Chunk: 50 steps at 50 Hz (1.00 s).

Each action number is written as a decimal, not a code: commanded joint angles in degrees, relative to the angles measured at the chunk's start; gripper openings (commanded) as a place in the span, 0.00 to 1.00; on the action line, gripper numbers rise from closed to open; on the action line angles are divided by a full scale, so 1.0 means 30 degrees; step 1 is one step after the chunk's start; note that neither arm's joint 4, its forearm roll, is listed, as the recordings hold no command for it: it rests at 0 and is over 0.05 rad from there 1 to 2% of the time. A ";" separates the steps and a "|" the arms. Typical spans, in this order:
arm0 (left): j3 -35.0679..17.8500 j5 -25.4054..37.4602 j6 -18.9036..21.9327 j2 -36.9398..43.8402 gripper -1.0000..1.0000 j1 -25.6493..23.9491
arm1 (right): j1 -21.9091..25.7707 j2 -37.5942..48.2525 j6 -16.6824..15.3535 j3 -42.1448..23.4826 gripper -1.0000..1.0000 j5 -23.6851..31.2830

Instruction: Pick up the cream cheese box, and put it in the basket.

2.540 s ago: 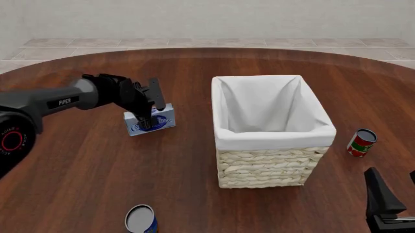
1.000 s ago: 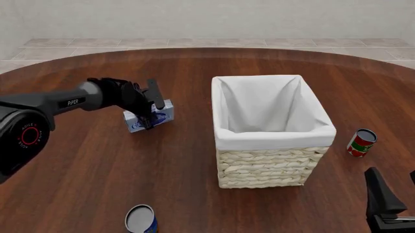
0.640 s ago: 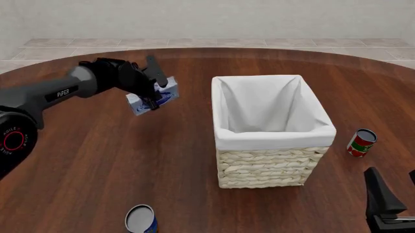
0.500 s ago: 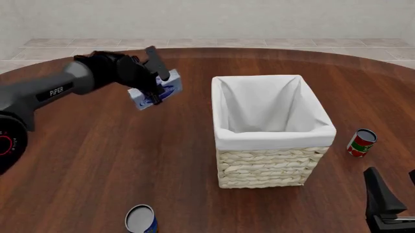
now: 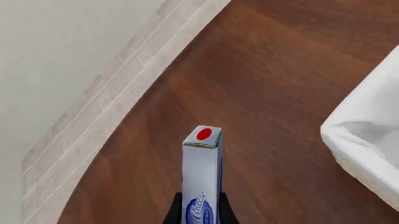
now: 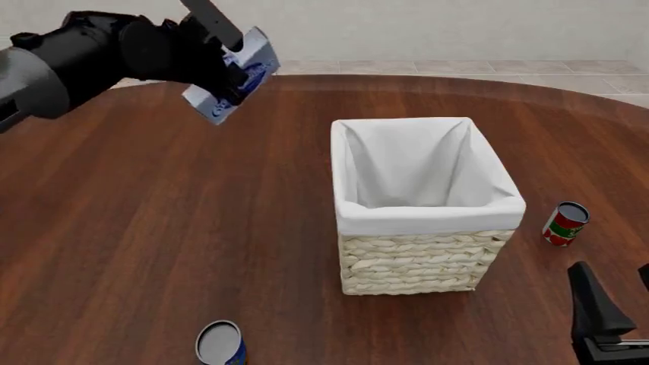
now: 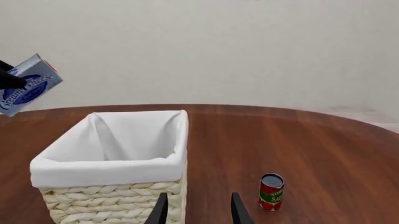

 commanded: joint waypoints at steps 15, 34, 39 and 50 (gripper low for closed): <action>-0.2334 0.4021 -0.3285 -0.5213 0.00 -0.4408 | 0.0222 -0.0001 -0.0060 0.0005 1.00 -0.0203; -0.3100 0.6001 -0.8098 -0.4463 0.00 -0.8272 | -0.0059 -0.0002 -0.0389 0.0019 1.00 -0.0797; -0.2955 0.6016 -0.8485 -0.4030 0.00 -0.8861 | 0.0019 -0.0002 -0.0391 0.0018 1.00 -0.0771; -0.2071 0.5083 -0.8417 -0.3371 0.00 -0.8909 | 0.0133 -0.0002 -0.0538 0.0015 1.00 -0.0664</action>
